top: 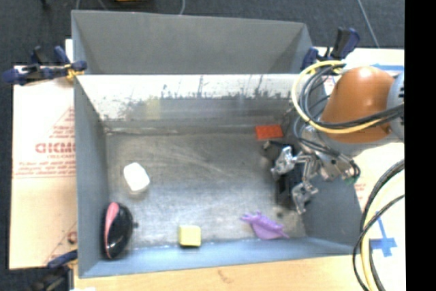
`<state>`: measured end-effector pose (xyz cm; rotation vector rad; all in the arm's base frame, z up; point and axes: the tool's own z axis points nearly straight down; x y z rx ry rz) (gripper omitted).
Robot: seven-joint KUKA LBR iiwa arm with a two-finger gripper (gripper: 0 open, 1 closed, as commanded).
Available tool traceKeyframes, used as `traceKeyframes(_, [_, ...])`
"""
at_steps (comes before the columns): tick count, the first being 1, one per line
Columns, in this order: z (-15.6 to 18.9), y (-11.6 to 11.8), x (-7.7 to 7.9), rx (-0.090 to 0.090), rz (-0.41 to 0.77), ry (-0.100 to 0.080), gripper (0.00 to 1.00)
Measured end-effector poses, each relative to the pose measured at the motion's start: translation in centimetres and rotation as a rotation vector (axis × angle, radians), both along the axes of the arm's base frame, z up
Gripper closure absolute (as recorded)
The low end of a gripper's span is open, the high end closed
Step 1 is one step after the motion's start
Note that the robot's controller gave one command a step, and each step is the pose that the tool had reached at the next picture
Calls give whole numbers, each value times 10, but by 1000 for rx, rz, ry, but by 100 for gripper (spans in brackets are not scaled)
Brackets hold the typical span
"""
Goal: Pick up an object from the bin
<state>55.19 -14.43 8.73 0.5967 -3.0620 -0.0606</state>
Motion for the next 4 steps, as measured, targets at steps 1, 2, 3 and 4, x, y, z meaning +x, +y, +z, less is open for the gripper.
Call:
traceKeyframes(1, [0,0,0,0,0,-1,100])
traceKeyframes(2, [2,2,-3,-8,6,-12,100])
traceKeyframes(3, [41,1,-3,-23,9,-21,100])
traceKeyframes(4, [132,5,16,-36,13,-40,0])
